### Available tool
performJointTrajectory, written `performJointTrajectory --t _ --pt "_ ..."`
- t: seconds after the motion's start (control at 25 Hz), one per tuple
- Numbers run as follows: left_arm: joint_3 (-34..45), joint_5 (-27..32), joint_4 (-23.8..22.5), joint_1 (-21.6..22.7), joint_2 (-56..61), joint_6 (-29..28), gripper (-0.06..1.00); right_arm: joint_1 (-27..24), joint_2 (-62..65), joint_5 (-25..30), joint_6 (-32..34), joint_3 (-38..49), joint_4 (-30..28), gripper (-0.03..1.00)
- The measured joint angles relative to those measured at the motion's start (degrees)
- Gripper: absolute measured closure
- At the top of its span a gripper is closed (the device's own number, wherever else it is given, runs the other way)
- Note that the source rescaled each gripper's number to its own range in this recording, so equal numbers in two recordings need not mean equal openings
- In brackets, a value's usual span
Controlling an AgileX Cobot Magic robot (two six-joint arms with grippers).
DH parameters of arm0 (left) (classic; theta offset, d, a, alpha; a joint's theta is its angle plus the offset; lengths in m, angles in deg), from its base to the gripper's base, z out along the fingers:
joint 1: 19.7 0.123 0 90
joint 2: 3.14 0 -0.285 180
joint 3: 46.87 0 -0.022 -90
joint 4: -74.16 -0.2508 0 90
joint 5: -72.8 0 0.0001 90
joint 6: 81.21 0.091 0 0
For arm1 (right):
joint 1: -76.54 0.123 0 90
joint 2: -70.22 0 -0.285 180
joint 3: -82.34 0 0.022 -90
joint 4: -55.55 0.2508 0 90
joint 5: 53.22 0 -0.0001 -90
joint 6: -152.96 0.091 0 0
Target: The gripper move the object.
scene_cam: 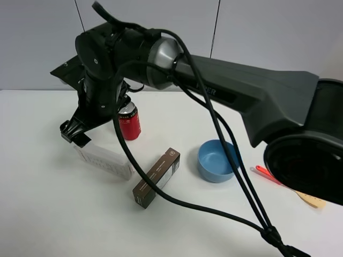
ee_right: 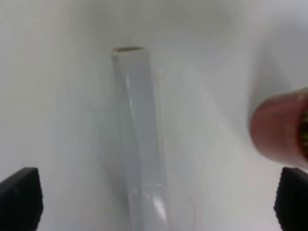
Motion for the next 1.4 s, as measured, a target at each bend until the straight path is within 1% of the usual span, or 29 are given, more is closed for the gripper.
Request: performJointTrajectory --t 0.08,0.24,0.4,0.52,0.8,0.96,1.28,1.4 --pt "0.00 0.00 0.00 0.00 0.00 0.00 -0.06 0.06 1.59 -0.05 1.81 0.00 -2.15 -0.01" --pt "0.00 0.00 0.00 0.00 0.00 0.00 -0.06 -0.35 5.57 -0.05 5.67 0.00 -8.13 -0.03" --pt "0.00 0.00 0.00 0.00 0.00 0.00 -0.06 -2.78 10.61 0.48 9.57 0.00 -11.28 -0.03" --pt "0.00 0.00 0.00 0.00 0.00 0.00 -0.06 -5.60 14.51 2.71 10.76 0.00 -14.02 -0.03" --pt "0.00 0.00 0.00 0.00 0.00 0.00 -0.06 -13.68 23.73 10.68 11.32 0.00 -20.21 -0.03" --pt "0.00 0.00 0.00 0.00 0.00 0.00 -0.06 -17.78 27.81 11.36 11.32 0.00 -21.21 -0.03" --pt "0.00 0.00 0.00 0.00 0.00 0.00 -0.06 -24.96 34.22 11.43 11.36 0.06 -21.20 -0.03" --pt "0.00 0.00 0.00 0.00 0.00 0.00 -0.06 -27.90 36.84 11.42 11.36 1.78 -21.20 -0.03"
